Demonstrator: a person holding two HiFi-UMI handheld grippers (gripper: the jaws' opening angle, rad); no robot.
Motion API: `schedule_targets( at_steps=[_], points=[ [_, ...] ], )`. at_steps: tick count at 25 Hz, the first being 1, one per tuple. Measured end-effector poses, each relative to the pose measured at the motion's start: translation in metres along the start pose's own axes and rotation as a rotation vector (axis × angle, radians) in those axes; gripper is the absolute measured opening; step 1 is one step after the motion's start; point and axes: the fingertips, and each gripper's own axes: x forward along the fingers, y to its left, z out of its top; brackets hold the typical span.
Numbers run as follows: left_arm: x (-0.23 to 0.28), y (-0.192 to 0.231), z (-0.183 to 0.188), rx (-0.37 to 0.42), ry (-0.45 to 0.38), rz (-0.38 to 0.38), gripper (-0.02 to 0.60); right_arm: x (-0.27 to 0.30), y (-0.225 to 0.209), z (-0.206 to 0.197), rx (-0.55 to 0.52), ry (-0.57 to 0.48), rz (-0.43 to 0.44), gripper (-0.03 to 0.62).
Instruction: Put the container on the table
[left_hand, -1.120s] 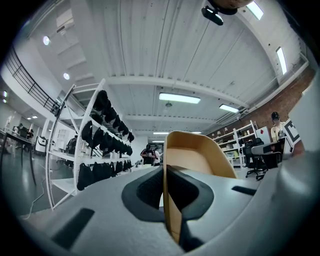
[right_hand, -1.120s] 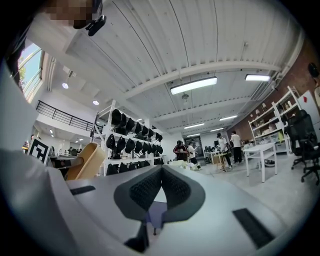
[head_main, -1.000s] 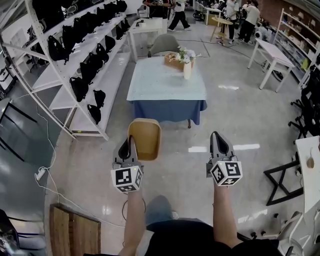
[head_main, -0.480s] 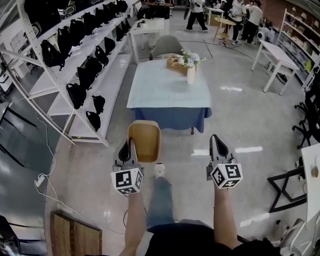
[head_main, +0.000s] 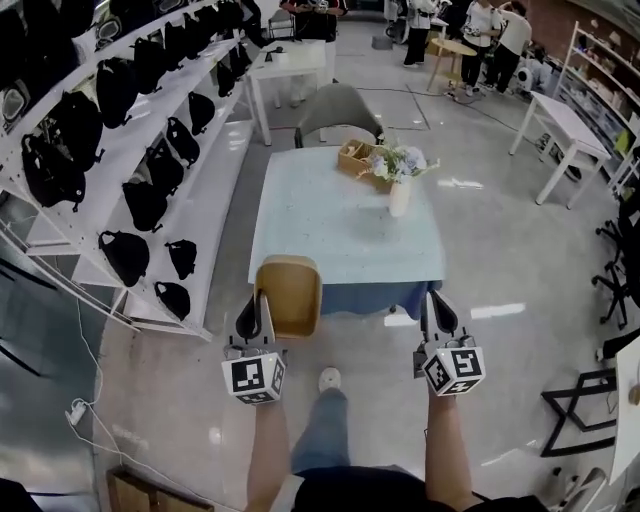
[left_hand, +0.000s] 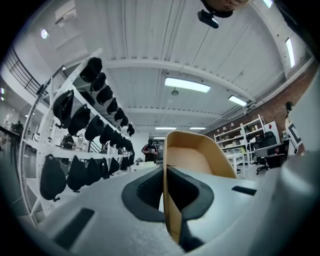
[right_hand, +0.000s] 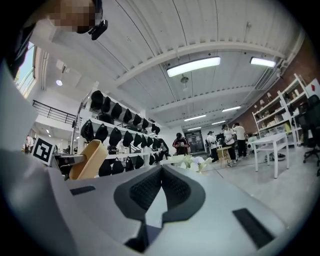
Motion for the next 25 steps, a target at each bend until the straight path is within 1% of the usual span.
schedule_targets(
  at_steps=[3,6,9,12,17,25],
  points=[
    [0.074,0.032,-0.008,0.008,0.006,0.0,0.009,0.078,-0.003,-0.001,0.004,-0.016,0.007,-0.002],
    [0.133,0.055,-0.016,0.007,0.02,-0.01,0.009,0.141,-0.005,0.0,0.005,-0.017,0.011,-0.002],
    [0.181,0.069,-0.016,0.006,0.033,-0.024,0.009,0.194,-0.007,0.005,0.009,-0.007,0.015,-0.002],
    [0.22,0.076,-0.011,-0.003,0.038,-0.035,0.009,0.232,-0.014,0.009,0.014,0.0,0.014,-0.002],
    [0.257,0.082,0.0,0.0,0.03,-0.044,0.009,0.269,-0.017,0.022,0.02,-0.009,0.025,-0.002],
    [0.286,0.081,0.01,-0.003,0.014,-0.048,0.009,0.295,-0.022,0.036,0.017,-0.02,0.043,-0.002]
  ],
)
